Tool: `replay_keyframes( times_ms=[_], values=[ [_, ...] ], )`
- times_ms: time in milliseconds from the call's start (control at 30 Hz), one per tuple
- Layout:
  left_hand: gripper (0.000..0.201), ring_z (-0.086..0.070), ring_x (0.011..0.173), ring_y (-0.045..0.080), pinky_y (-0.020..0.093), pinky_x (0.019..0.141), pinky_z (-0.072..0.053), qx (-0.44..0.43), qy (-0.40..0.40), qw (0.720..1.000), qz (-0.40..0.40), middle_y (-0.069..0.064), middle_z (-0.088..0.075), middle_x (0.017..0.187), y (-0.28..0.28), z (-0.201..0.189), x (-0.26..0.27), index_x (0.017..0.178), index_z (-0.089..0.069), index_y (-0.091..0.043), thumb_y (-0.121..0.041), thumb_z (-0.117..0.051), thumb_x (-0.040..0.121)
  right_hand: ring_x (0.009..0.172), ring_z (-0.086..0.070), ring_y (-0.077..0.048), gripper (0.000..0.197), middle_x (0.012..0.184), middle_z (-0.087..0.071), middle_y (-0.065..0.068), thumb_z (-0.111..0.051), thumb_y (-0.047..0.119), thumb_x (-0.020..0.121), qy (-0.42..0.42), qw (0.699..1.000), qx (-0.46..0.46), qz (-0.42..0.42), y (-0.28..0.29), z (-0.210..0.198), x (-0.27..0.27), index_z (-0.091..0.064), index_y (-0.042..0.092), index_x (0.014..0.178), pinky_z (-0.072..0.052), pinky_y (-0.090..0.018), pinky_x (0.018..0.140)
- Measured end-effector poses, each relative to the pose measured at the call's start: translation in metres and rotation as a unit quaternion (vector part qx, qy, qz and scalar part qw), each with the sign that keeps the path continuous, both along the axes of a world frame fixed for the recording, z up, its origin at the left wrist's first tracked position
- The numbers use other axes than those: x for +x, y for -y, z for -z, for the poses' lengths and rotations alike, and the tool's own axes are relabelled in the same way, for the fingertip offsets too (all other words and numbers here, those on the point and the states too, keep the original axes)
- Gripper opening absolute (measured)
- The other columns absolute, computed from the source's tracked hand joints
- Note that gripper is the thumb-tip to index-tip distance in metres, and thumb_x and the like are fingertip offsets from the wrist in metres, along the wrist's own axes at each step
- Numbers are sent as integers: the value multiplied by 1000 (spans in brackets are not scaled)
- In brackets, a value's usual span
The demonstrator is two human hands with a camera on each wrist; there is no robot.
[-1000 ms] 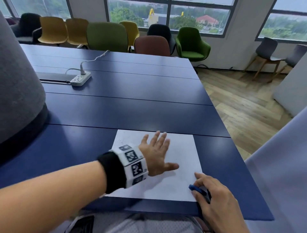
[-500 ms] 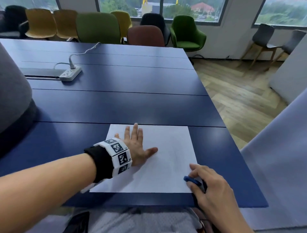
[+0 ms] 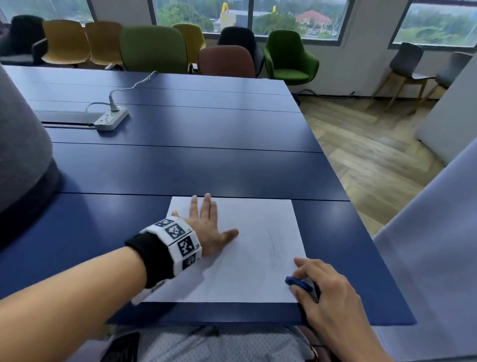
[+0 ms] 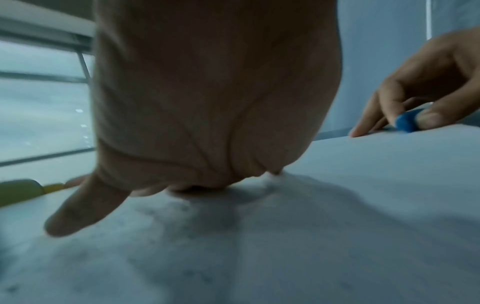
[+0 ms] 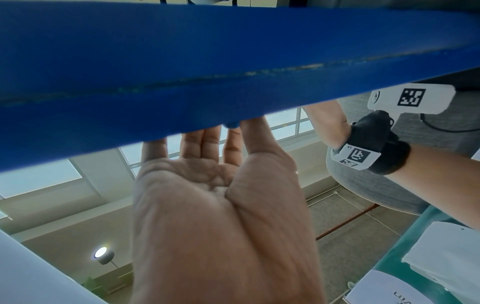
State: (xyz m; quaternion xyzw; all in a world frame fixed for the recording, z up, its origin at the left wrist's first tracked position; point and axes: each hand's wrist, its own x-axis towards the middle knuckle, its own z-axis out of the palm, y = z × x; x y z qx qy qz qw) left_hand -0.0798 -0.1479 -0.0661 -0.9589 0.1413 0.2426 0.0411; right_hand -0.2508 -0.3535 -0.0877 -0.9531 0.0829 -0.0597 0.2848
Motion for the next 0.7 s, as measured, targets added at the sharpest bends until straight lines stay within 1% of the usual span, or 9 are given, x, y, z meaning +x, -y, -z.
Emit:
replay_keyframes(
  times_ms=[67, 200, 300, 367, 400, 467, 500, 600, 700],
  values=[
    [92, 22, 148, 29, 66, 115, -11, -12, -4, 1000, 22, -2, 34, 157, 2, -9, 5, 155, 17, -17, -72, -25, 93, 105, -57, -4, 16, 114, -53, 37, -76, 31, 79, -11, 1000, 0, 0, -1, -4, 0, -62, 38, 84, -39, -23, 80],
    [106, 8, 150, 37, 63, 114, -20, -22, -44, 993, 108, 3, 27, 160, 23, -24, 7, 154, 14, -36, -75, -52, 82, 104, -54, 1, 22, 111, -58, 29, -77, 27, 77, -23, 999, 13, -23, 2, -8, 3, -59, 38, 76, -44, -27, 87],
    [115, -6, 149, 40, 57, 112, -26, 7, -36, 993, 116, 8, 13, 164, 32, -29, 8, 156, 4, -36, -75, -65, 73, 87, -55, 4, 25, 83, -63, 21, -79, 16, 77, 27, 998, 58, -6, 10, -26, 11, -61, 34, 74, -42, -10, 72],
    [117, -16, 147, 43, 54, 109, -33, 13, -26, 992, 119, 12, 5, 164, 36, -30, 8, 156, -1, -36, -73, -70, 69, 71, -59, 3, 23, 74, -63, 21, -75, 10, 79, 54, 992, 111, 11, 20, -45, 22, -63, 29, 82, -42, -7, 63],
    [117, -17, 146, 45, 54, 108, -35, 16, -25, 992, 120, 14, 4, 164, 37, -31, 9, 156, -2, -37, -73, -71, 68, 66, -61, -2, 27, 73, -63, 17, -73, 8, 81, 54, 990, 131, 5, 25, -54, 30, -63, 31, 89, -45, -10, 64],
    [118, -16, 145, 48, 53, 107, -36, 24, -31, 992, 119, 15, 7, 164, 39, -30, 10, 155, 1, -42, -73, -72, 67, 64, -66, -14, 37, 73, -60, 7, -69, 4, 84, 32, 985, 167, -8, 33, -68, 48, -62, 35, 102, -56, -28, 70],
    [120, -14, 145, 48, 54, 108, -35, 24, -37, 992, 115, 15, 9, 163, 39, -29, 10, 154, 3, -43, -74, -72, 66, 66, -68, -18, 36, 71, -60, 6, -68, 1, 84, 21, 982, 185, -13, 36, -73, 58, -64, 31, 104, -58, -34, 71],
    [130, 1, 147, 49, 59, 112, -30, 9, -57, 994, 93, 13, 17, 163, 40, -26, 9, 153, 7, -46, -76, -76, 58, 72, -72, -25, 12, 73, -69, -7, -69, -5, 82, -8, 967, 251, -32, 35, -84, 90, -68, 6, 87, -61, -34, 71],
    [135, 9, 145, 50, 61, 113, -28, -5, -67, 994, 82, 13, 23, 161, 41, -24, 7, 153, 10, -44, -75, -78, 56, 68, -72, -27, 11, 70, -73, -13, -74, -1, 80, -53, 974, 205, -82, 29, -79, 123, -63, 1, 77, -61, -36, 65]
  ],
)
